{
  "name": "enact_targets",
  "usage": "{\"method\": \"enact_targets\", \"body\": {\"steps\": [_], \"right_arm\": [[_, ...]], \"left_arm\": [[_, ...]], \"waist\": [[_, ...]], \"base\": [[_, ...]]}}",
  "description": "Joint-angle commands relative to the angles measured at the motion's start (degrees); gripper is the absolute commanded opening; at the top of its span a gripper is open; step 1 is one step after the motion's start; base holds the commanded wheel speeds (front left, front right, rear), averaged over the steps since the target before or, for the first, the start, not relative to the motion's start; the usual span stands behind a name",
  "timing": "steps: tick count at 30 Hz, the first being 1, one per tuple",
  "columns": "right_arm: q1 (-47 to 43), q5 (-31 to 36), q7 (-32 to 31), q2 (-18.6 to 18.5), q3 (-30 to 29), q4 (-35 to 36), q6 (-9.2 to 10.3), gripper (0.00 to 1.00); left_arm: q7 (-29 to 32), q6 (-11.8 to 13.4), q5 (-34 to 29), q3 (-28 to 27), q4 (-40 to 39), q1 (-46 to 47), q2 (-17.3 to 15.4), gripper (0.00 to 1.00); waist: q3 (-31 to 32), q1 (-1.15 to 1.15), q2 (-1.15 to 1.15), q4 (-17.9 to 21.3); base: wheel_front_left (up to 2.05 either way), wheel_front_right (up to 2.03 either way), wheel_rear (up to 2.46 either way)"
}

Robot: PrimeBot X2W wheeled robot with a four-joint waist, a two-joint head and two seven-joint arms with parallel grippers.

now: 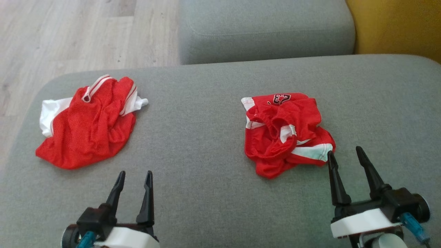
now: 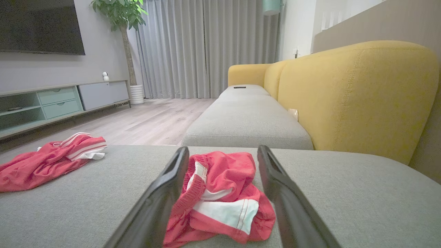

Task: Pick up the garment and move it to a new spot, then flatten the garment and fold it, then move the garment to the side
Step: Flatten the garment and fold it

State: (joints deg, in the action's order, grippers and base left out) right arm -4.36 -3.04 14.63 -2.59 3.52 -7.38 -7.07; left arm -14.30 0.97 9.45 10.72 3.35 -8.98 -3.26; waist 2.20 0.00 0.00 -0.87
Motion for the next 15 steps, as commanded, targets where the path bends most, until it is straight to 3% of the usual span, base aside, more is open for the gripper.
{"method": "enact_targets", "body": {"steps": [1, 8, 11, 15], "right_arm": [[2.49, -0.24, 0.37, -0.29, 1.17, 2.23, -0.42, 1.0], [4.71, -0.47, 0.37, -0.29, 0.97, 4.04, -0.42, 1.0], [6.97, -0.27, 0.37, -0.29, 1.4, 5.88, -0.42, 1.0], [8.87, -0.22, 0.37, -0.29, 1.89, 7.14, -0.42, 1.0]], "left_arm": [[-0.7, -0.07, 0.45, -1.28, -1.69, 3.43, 0.38, 1.0], [-0.7, -2.84, 13.66, 4.27, 1.5, 8.4, 0.38, 1.0], [-0.6, -4.76, 19.53, 13.34, 8.22, 16.28, 0.38, 1.0], [2.21, -5.26, 25.72, 22.9, 13.66, 25.76, 0.38, 1.0]], "waist": [[-0.36, 0.0, 0.0, 0.34], [-4.35, 0.0, 0.0, 2.64], [-7.56, 0.0, 0.0, 4.67], [-10.1, 0.0, 0.0, 7.13]], "base": [[0.0, 0.0, 0.0], [0.0, 0.0, 0.0], [0.0, 0.0, 0.0], [0.0, 0.0, 0.0]]}}
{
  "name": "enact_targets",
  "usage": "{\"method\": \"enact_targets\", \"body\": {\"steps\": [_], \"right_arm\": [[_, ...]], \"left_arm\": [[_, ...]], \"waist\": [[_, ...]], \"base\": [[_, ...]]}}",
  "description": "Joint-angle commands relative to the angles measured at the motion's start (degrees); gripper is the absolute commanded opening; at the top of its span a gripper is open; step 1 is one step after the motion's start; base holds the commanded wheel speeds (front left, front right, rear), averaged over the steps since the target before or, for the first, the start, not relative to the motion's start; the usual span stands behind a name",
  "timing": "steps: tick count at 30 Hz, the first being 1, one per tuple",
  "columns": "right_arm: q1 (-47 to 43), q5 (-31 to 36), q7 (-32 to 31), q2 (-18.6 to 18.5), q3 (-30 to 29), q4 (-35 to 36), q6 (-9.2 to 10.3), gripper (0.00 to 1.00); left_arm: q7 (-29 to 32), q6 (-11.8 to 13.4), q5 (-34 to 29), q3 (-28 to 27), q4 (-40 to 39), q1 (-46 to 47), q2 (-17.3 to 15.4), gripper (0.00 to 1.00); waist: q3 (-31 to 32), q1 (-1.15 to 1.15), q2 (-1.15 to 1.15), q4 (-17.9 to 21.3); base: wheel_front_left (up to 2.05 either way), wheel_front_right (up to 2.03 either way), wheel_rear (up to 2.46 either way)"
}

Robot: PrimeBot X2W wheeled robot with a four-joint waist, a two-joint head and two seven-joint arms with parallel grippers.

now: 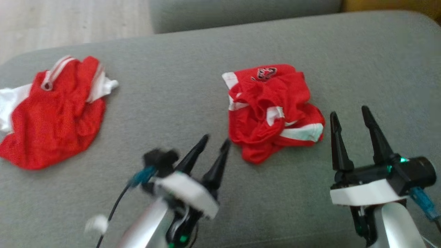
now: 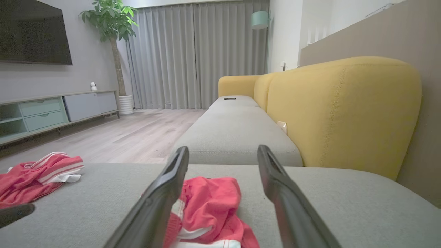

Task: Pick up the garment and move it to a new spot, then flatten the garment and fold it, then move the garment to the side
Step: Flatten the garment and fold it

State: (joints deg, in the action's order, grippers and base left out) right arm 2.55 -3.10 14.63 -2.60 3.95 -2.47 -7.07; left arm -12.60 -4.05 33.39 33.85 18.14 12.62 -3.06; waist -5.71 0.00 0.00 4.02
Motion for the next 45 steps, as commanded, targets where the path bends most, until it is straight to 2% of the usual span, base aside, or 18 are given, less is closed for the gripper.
{"method": "enact_targets", "body": {"steps": [1, 5, 10, 13, 19, 26, 27, 28, 29, 38, 41, 45], "right_arm": [[2.31, -0.16, 0.37, -0.28, 1.5, 2.44, -0.42, 1.0], [3.59, -0.47, 0.37, -0.28, 1.42, 3.2, -0.42, 1.0], [4.3, -0.85, 0.37, -0.28, 1.32, 3.66, -0.42, 1.0], [4.54, -1.43, 0.37, -0.28, 1.34, 3.62, -0.42, 1.0], [5.4, -3.47, 0.37, -0.28, 0.92, 3.42, -0.42, 1.0], [6.39, -3.82, 0.37, -0.28, 1.54, 3.1, -0.42, 1.0], [6.42, -3.88, 0.37, -0.28, 1.49, 3.09, -0.42, 1.0], [6.43, -3.91, 0.37, -0.28, 1.46, 3.06, -0.42, 1.0], [6.43, -3.92, 0.37, -0.28, 1.45, 3.03, -0.42, 1.0], [6.44, -4.22, 0.37, -0.28, 1.04, 2.81, -0.42, 1.0], [6.49, -4.56, 0.37, -0.28, 1.24, 2.85, -0.42, 1.0], [6.09, -5.45, 0.37, -0.28, 1.76, 2.99, -0.42, 1.0]], "left_arm": [[1.3, -0.1, 3.6, 1.83, -0.37, 6.35, 0.18, 1.0], [4.02, 1.39, 9.44, 8.69, 2.63, 14.37, 0.18, 1.0], [4.34, 1.38, 16.06, 14.01, 6.17, 21.33, 0.18, 1.0], [4.15, 1.6, 19.08, 15.86, 8.98, 24.16, 0.18, 1.0], [2.78, 1.84, 20.99, 18.35, 13.2, 27.44, 0.18, 1.0], [-0.05, 2.41, 22.77, 18.85, 17.64, 30.77, 0.18, 1.0], [-0.29, 2.38, 22.89, 19.0, 18.15, 31.14, 0.18, 0.96], [-0.61, 2.4, 23.07, 18.95, 18.56, 31.41, 0.18, 0.4], [-0.75, 2.36, 23.31, 19.1, 19.05, 31.6, 0.18, 0.0], [-1.9, 0.16, 25.26, 19.51, 18.02, 34.59, 0.18, 0.0], [-1.89, -1.47, 28.2, 19.23, 14.4, 37.26, 0.18, 0.0], [-2.01, -1.84, 29.69, 17.9, 12.27, 43.86, 0.18, 0.0]], "waist": [[-2.8, 0.0, 0.0, 2.85], [-5.18, 0.0, 0.0, 5.37], [-7.62, 0.0, 0.0, 7.89], [-8.59, 0.0, 0.0, 9.28], [-9.61, 0.0, 0.0, 11.16], [-10.41, 0.0, 0.0, 12.72], [-10.45, 0.0, 0.0, 12.83], [-10.44, 0.0, 0.0, 12.91], [-10.41, 0.0, 0.0, 12.97], [-8.24, 0.0, 0.0, 13.09], [-6.87, 0.0, 0.0, 13.71], [-5.44, 0.0, 0.0, 15.13]], "base": [[0.0, 0.0, 0.0], [0.0, 0.0, 0.0], [0.0, 0.0, 0.0], [0.0, 0.0, 0.0], [0.0, 0.0, 0.0], [0.0, 0.0, 0.0], [0.0, 0.0, 0.0], [0.0, 0.0, 0.0], [0.0, 0.0, 0.0], [0.0, 0.0, 0.0], [0.0, 0.0, 0.0], [0.0, 0.0, 0.0]]}}
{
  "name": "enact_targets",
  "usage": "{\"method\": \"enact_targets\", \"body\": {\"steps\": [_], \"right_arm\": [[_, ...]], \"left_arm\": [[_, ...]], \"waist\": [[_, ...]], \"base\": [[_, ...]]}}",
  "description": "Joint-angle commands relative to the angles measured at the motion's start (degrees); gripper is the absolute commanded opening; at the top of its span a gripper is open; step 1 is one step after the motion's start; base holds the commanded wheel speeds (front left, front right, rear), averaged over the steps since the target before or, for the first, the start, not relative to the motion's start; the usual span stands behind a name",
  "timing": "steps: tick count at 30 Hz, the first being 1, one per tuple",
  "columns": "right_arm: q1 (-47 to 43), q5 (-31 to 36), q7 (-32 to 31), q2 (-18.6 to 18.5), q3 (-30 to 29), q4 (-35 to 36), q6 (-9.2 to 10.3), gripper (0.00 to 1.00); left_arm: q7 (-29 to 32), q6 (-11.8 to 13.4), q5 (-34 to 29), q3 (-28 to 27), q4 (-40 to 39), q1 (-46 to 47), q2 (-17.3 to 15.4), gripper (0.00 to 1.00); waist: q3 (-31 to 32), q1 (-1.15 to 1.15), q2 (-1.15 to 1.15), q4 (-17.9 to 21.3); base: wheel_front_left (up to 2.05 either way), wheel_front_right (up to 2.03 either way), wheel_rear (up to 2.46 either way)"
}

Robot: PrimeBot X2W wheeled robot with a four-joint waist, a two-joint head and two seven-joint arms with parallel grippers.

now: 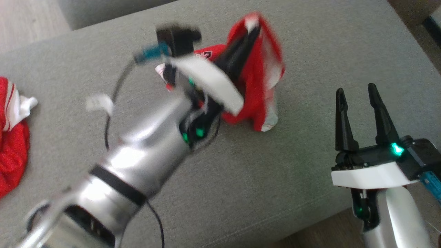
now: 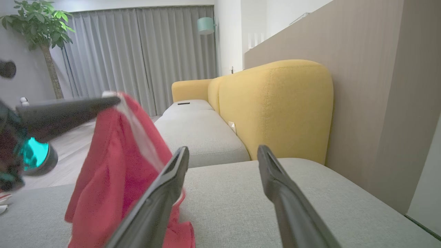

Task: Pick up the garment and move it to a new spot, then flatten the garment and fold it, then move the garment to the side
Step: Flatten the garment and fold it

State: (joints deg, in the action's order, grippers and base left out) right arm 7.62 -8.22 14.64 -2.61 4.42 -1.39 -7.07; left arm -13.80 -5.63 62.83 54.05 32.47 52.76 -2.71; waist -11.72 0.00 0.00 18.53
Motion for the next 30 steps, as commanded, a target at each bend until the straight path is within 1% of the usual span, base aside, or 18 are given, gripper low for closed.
{"method": "enact_targets", "body": {"steps": [1, 6, 8, 9, 12, 15, 16, 18, 21, 23, 25, 27, 30], "right_arm": [[0.9, -0.61, 0.36, -0.27, 1.35, 1.98, -0.42, 1.0], [0.22, -1.37, 0.36, -0.27, 0.96, 2.38, -0.42, 1.0], [-0.05, -1.35, 0.36, -0.27, 0.81, 2.54, -0.42, 1.0], [-0.17, -1.29, 0.36, -0.27, 0.73, 2.57, -0.42, 1.0], [-0.8, -1.09, 0.36, -0.27, 0.03, 2.9, -0.42, 1.0], [-1.73, -0.45, 0.36, -0.27, -0.34, 2.95, -0.42, 1.0], [-1.73, -0.45, 0.36, -0.27, -0.34, 2.95, -0.42, 1.0], [-2.22, 0.07, 0.36, -0.27, -0.32, 2.5, -0.42, 1.0], [-2.78, 0.04, 0.36, -0.27, -0.55, 0.65, -0.42, 1.0], [-3.11, -1.41, 0.36, -0.27, -1.47, -3.01, -0.42, 1.0], [-2.52, -2.38, 0.36, -0.27, -2.92, -7.09, -0.42, 1.0], [-1.1, -2.89, 0.36, -0.27, -3.58, -11.41, -0.42, 1.0], [2.22, -4.28, 0.36, -0.27, -3.11, -17.43, -0.42, 1.0]], "left_arm": [[-0.88, -0.3, 0.79, -3.11, -2.7, 5.4, -0.17, 0.0], [-1.1, -0.4, 3.02, -7.27, -5.7, 11.45, -0.17, 0.0], [-0.96, -0.51, 4.47, -8.75, -6.53, 11.07, -0.5, 0.0], [-0.43, -0.56, 5.54, -9.23, -7.1, 10.07, -1.21, 0.0], [1.84, -0.41, 7.82, -9.03, -9.78, 4.21, -5.18, 0.0], [2.08, 1.3, 8.41, -8.09, -12.78, -4.9, -10.46, 0.0], [2.08, 1.3, 8.41, -8.09, -12.78, -4.9, -10.46, 0.0], [1.59, 2.5, 9.07, -7.64, -14.47, -11.96, -13.65, 0.0], [0.35, 4.08, 6.55, -6.18, -16.04, -20.43, -18.8, 0.0], [-0.43, 5.41, 4.82, -6.53, -16.5, -24.53, -21.12, 0.0], [-0.91, 6.7, 1.06, -6.91, -17.07, -26.67, -23.29, 0.0], [-1.1, 7.71, -2.85, -7.77, -18.19, -28.04, -24.64, 0.0], [-1.16, 8.81, -8.92, -11.24, -20.85, -29.56, -25.34, 0.0]], "waist": [[0.85, 0.0, 0.0, 1.02], [2.17, 0.0, 0.0, 1.51], [2.77, 0.0, 0.0, 1.17], [3.09, 0.0, 0.0, 0.94], [3.89, 0.0, 0.0, -0.61], [4.19, 0.0, 0.0, -3.02], [4.19, 0.0, 0.0, -3.02], [4.06, 0.0, 0.0, -4.7], [3.45, 0.0, 0.0, -7.42], [3.05, 0.0, 0.0, -9.25], [2.61, 0.0, 0.0, -11.0], [2.15, 0.0, 0.0, -12.59], [1.26, 0.0, 0.0, -14.76]], "base": [[0.0, 0.0, 0.0], [0.0, 0.0, 0.0], [0.0, 0.0, 0.0], [0.0, 0.0, 0.0], [0.0, 0.0, 0.0], [0.0, 0.0, 0.0], [0.0, 0.0, 0.0], [0.0, 0.0, 0.0], [0.0, 0.0, 0.0], [0.0, 0.0, 0.0], [0.0, 0.0, 0.0], [0.0, 0.0, 0.0], [0.0, 0.0, 0.0]]}}
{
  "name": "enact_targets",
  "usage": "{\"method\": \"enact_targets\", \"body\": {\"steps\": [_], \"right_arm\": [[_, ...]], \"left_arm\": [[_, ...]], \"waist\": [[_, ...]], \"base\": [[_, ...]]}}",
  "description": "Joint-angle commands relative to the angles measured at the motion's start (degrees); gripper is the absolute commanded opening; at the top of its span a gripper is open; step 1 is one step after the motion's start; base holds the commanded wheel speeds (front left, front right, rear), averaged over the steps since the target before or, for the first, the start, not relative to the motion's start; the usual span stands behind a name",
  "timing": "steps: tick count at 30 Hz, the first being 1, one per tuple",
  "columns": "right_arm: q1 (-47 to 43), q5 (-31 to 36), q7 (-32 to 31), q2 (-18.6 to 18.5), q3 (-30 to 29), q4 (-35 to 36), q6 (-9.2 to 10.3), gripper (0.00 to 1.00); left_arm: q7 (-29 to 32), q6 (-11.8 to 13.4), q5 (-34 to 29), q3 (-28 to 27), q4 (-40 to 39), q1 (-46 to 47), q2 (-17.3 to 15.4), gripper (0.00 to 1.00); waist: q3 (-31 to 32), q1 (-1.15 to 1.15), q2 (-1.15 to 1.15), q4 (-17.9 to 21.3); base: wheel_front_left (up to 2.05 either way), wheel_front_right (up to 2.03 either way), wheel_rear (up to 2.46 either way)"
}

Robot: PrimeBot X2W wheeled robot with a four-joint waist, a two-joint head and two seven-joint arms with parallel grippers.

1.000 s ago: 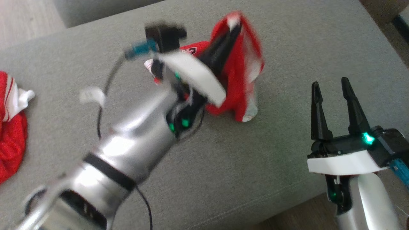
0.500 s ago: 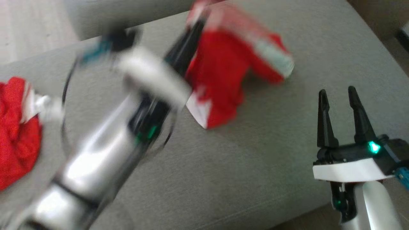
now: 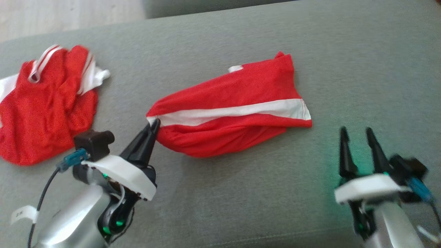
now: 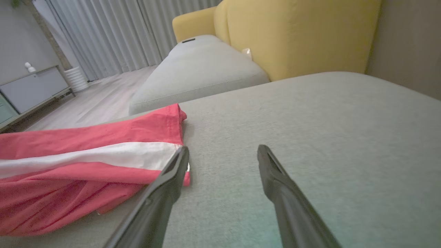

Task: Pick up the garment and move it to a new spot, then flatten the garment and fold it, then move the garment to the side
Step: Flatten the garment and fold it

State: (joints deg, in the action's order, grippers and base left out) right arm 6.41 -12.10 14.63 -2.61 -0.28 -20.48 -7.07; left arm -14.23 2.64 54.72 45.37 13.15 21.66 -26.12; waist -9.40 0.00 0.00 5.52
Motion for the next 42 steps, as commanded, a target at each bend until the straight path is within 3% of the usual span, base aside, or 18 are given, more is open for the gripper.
{"method": "enact_targets", "body": {"steps": [1, 8, 11, 15, 16, 17, 18, 20, 28, 32, 38, 42], "right_arm": [[4.95, -0.69, 0.37, -0.27, 2.14, -0.55, -0.42, 1.0], [17.79, -2.28, -6.76, -0.27, 5.37, -17.53, -0.42, 1.0], [21.8, -1.87, -8.6, -0.27, 8.55, -23.68, -0.42, 1.0], [22.92, -3.43, -10.48, -0.27, 12.79, -27.73, -0.42, 1.0], [23.02, -3.8, -10.78, -0.27, 13.75, -28.48, -0.42, 0.96], [23.08, -4.32, -10.94, -0.27, 14.49, -29.14, -0.42, 0.87], [23.18, -4.88, -10.82, -0.27, 14.93, -29.7, -0.42, 0.32], [23.42, -5.34, -10.27, -0.27, 15.67, -30.76, -0.42, 0.0], [23.98, -8.35, -5.54, -1.96, 19.27, -30.24, -0.42, 0.0], [23.99, -9.05, -1.81, -3.78, 17.9, -27.19, -0.42, 0.0], [24.49, -9.39, 0.1, -6.79, 11.27, -15.32, -0.42, 0.0], [28.85, -9.96, -2.87, -8.75, 6.19, -2.72, -0.42, 0.0]], "left_arm": [[-0.74, 0.73, -3.16, -3.34, -2.19, 1.17, -2.2, 0.0], [-0.75, -0.02, -11.83, -7.83, -2.54, -0.41, -1.59, 0.0], [-0.76, -1.05, -14.66, -9.52, -1.53, -0.03, 0.45, 0.0], [-0.76, -2.48, -16.52, -10.44, -0.33, -0.14, 2.39, 0.0], [-0.76, -2.77, -16.94, -10.67, -0.08, -0.26, 2.78, 0.0], [-0.76, -3.0, -17.38, -10.92, 0.14, -0.37, 3.16, 0.0], [-0.76, -3.22, -17.82, -11.16, 0.34, -0.52, 3.5, 0.0], [-0.76, -3.65, -18.63, -11.6, 0.69, -0.85, 4.11, 0.0], [-0.76, -4.94, -21.49, -14.36, 1.05, -2.53, 5.14, 0.0], [-0.76, -4.71, -23.34, -15.73, -0.66, -2.89, 5.01, 0.0], [0.12, -5.71, -24.13, -17.36, -7.2, -0.15, 3.8, 0.0], [6.19, -7.62, -22.77, -18.34, -13.71, 10.52, 2.05, 0.0]], "waist": [[-1.34, 0.0, 0.0, -2.32], [-2.55, 0.0, 0.0, -5.31], [-2.79, 0.0, 0.0, -6.93], [-2.58, 0.0, 0.0, -8.02], [-2.5, 0.0, 0.0, -8.16], [-2.42, 0.0, 0.0, -8.34], [-2.33, 0.0, 0.0, -8.46], [-2.07, 0.0, 0.0, -8.65], [0.51, 0.0, 0.0, -7.56], [2.33, 0.0, 0.0, -6.27], [3.96, 0.0, 0.0, -3.14], [1.26, 0.0, 0.0, -1.1]], "base": [[0.0, 0.0, 0.0], [0.0, 0.0, 0.0], [0.0, 0.0, 0.0], [0.0, 0.0, 0.0], [0.0, 0.0, 0.0], [0.0, 0.0, 0.0], [0.0, 0.0, 0.0], [0.0, 0.0, 0.0], [0.0, 0.0, 0.0], [0.0, 0.0, 0.0], [0.0, 0.0, 0.0], [0.0, 0.0, 0.0]]}}
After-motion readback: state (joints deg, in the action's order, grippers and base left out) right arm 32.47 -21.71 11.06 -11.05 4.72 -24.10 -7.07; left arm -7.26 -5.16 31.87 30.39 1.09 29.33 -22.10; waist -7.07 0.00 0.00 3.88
